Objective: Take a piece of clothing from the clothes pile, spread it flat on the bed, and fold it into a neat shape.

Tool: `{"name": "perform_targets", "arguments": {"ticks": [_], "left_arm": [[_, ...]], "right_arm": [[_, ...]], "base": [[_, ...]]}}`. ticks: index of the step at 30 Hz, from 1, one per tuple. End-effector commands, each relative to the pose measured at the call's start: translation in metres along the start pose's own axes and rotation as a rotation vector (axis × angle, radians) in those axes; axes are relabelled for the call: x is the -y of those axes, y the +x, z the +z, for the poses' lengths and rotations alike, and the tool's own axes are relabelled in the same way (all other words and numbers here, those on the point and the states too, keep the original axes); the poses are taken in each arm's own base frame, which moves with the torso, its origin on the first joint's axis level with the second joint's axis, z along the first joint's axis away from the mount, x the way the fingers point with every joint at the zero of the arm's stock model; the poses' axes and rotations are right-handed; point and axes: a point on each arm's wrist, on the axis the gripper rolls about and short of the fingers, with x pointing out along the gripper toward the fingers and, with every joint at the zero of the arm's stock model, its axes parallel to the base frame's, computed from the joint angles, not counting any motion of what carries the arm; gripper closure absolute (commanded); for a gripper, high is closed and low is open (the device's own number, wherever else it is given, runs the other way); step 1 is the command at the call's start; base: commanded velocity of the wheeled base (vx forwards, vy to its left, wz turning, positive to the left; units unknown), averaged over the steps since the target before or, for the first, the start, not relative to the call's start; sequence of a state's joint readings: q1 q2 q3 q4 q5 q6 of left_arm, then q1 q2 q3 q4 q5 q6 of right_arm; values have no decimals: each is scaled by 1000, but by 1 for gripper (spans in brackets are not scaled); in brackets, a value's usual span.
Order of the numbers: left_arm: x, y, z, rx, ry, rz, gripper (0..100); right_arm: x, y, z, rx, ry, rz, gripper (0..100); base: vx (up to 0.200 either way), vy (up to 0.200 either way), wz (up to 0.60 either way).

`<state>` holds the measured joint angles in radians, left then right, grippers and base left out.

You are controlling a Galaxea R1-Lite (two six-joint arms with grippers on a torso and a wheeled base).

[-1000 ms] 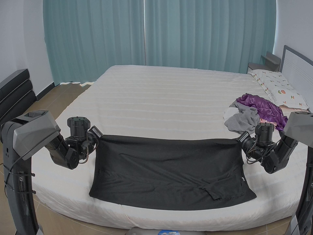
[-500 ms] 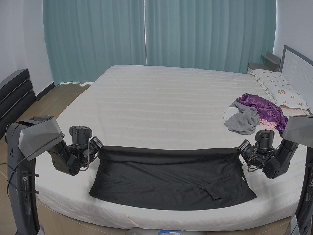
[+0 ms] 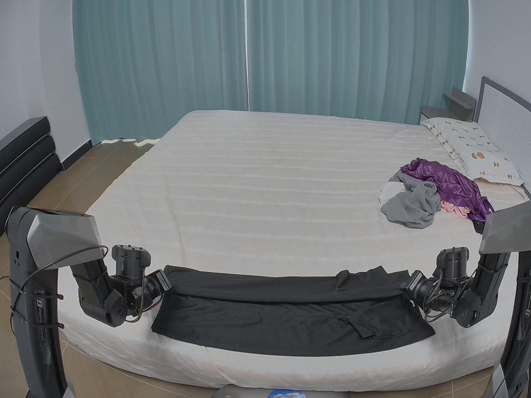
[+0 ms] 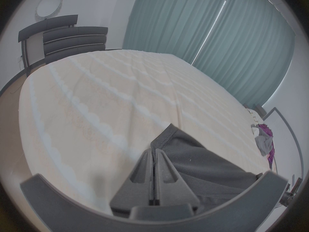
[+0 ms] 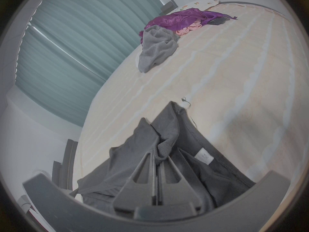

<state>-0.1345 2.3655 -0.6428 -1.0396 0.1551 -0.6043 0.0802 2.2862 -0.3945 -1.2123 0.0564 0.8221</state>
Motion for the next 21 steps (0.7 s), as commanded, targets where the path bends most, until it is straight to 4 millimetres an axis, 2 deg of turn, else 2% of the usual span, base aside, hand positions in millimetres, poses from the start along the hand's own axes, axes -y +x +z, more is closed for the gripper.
{"name": "perform_targets", "arguments": {"ticks": [1,5,6,7,15,18,20,21], "left_arm": [[-5,-3,-8,-30,11,17,100],[-7,-7,-13,-49,19,25,100],[-8,-9,-14,-55,22,27,100],[-7,-9,-14,-54,23,25,0],[-3,-14,-7,-30,4,10,0],[2,-18,6,12,-36,-16,0],[2,-18,6,12,-36,-16,0],[6,-15,17,37,-56,-45,0]], "right_arm": [[10,4,-11,-41,-13,-38,100],[14,7,-15,-55,-24,-51,100],[13,7,-14,-51,-24,-49,0],[13,8,-12,-44,-21,-45,0],[9,0,4,23,6,-8,0],[12,-4,13,55,35,-2,0],[12,-4,13,55,35,-2,0],[16,-4,17,55,72,-2,0]], "base": [[0,0,0],[0,0,0],[0,0,0],[0,0,0],[0,0,0],[0,0,0],[0,0,0],[0,0,0]]}}
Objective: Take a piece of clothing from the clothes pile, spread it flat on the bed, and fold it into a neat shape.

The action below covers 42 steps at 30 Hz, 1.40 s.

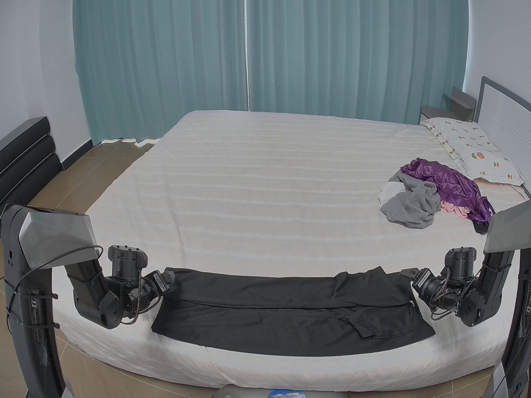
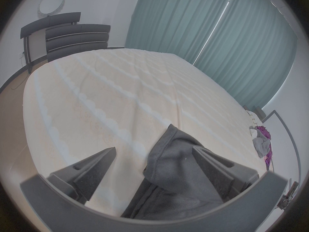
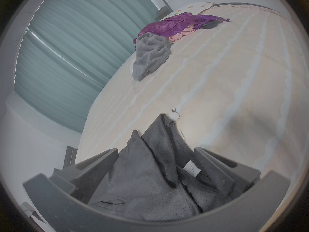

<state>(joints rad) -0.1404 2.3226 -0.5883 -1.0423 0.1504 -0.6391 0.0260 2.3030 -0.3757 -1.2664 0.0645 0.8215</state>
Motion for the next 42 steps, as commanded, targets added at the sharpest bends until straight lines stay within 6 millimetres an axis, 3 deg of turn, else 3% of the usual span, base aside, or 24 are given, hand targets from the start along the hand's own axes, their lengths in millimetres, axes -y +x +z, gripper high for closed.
{"name": "perform_targets", "arguments": {"ticks": [1,5,6,9,13,14,29,37,38,42], "left_arm": [[10,3,24,50,-32,-67,0],[14,13,33,40,-38,-108,0],[14,32,27,-10,-31,-115,0],[15,54,22,-22,-20,-115,0],[17,60,19,-26,7,-119,0],[17,60,18,-28,10,-118,100],[14,64,30,22,-55,-106,100],[12,63,27,6,-56,-99,100],[13,62,27,7,-59,-99,0],[12,62,28,9,-63,-99,0]], "right_arm": [[5,-3,9,9,65,12,0],[6,-3,10,-3,97,20,0],[8,-3,10,-7,106,17,0],[8,-2,9,-13,108,17,0],[8,-2,9,-22,109,28,0],[8,-2,9,-23,109,29,0],[10,-2,8,-32,157,24,0],[10,-1,7,-37,158,20,0],[10,-1,7,-37,158,20,0],[11,-2,5,-42,158,16,0]], "base": [[0,0,0],[0,0,0],[0,0,0],[0,0,0],[0,0,0],[0,0,0],[0,0,0],[0,0,0],[0,0,0],[0,0,0]]}}
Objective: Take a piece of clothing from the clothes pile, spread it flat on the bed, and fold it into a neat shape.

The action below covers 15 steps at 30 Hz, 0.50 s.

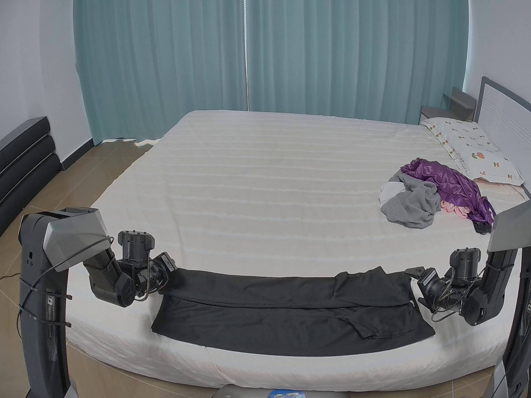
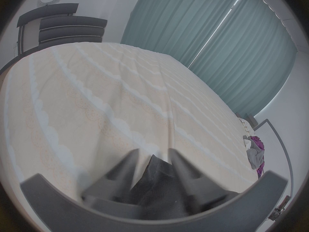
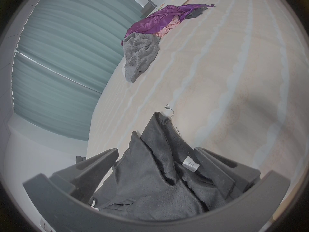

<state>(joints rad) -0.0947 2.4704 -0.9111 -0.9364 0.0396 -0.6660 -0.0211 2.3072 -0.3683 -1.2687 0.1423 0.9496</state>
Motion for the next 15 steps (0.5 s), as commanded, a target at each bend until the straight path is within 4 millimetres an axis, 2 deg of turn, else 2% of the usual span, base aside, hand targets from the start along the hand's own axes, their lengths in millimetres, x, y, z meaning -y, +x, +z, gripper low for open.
{"name": "perform_targets", "arguments": {"ticks": [1,9,15], "left_arm": [[-1,-1,1,2,-6,0,0],[-3,-16,-1,-43,3,-68,0],[-12,-26,-15,-110,161,-160,0]], "right_arm": [[1,0,-1,-6,0,-6,0],[3,-1,-4,3,-4,12,0],[9,0,-10,23,-19,42,0]], "base": [[0,0,0],[0,0,0],[0,0,0]]}}
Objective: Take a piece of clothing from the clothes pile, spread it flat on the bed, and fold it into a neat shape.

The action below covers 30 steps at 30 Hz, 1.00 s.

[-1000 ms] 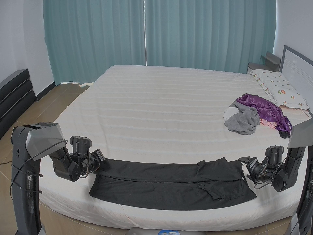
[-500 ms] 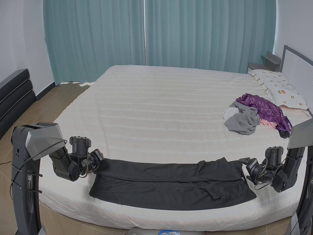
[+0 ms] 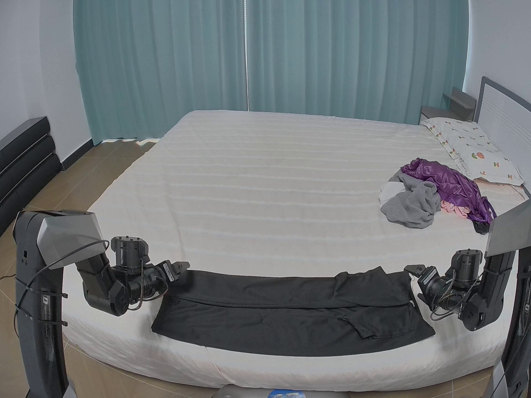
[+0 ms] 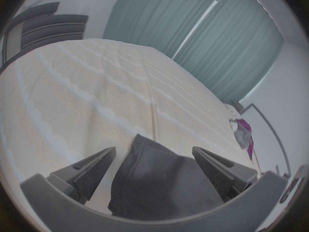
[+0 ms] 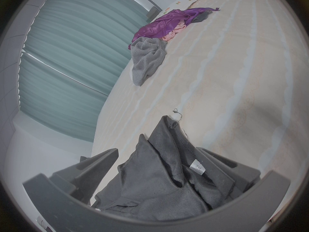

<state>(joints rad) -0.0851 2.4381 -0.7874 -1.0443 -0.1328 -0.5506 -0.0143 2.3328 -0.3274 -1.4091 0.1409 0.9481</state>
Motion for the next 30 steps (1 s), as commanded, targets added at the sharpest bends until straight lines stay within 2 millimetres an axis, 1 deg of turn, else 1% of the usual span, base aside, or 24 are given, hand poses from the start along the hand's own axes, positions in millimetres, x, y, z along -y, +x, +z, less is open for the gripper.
{"name": "perform_targets", "arguments": {"ticks": [1,9,25,26,30], "left_arm": [[-3,-7,-10,-39,76,-14,0],[-9,-9,-24,-89,185,3,0],[-6,-8,-32,-111,234,7,0],[-6,-8,-33,-114,235,6,100],[-3,-8,-33,-110,236,0,100]], "right_arm": [[9,1,-8,-12,-4,-14,0],[9,0,-8,-15,-4,-15,0],[9,0,-8,-13,-4,-12,0],[9,0,-8,-14,-2,-14,0],[9,0,-8,-13,-3,-12,0]], "base": [[0,0,0],[0,0,0],[0,0,0],[0,0,0],[0,0,0]]}}
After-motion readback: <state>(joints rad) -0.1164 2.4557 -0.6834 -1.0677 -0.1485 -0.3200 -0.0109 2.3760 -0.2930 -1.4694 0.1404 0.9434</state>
